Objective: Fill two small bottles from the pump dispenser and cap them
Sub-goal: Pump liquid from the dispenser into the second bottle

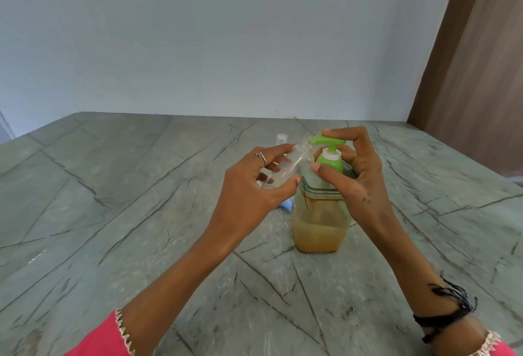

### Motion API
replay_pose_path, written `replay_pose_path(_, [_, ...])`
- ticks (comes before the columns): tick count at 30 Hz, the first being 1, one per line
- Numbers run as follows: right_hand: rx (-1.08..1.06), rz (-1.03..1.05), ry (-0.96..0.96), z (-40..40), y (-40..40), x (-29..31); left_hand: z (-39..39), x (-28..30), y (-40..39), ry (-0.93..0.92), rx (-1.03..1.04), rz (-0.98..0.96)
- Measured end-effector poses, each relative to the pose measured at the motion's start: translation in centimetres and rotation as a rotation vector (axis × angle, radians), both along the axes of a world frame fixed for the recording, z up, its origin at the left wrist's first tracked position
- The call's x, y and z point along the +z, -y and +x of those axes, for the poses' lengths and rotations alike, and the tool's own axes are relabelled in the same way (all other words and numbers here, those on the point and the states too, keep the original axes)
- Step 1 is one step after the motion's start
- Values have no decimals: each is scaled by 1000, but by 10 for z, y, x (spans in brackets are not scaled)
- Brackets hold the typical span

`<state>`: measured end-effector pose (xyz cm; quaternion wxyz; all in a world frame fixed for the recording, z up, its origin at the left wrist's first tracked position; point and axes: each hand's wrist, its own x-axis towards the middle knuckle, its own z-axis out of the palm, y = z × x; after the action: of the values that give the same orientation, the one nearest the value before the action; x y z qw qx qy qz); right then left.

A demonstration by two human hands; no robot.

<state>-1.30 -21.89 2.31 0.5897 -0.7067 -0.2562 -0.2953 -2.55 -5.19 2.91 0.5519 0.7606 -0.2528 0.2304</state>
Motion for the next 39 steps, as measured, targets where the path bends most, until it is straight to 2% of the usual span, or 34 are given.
replay_pose_path(7, [10,-84,22,-2,2,0,2,3,1,7,7,-7])
replay_pose_path(20, [6,10,-3,2,0,1,0,2,0,42,18,28])
replay_pose_path(34, [5,-78,7,-1,1,2,4,2,3,18,20,0])
replay_pose_path(39, [38,10,-15,3,1,2,2,2,2,9,8,-4])
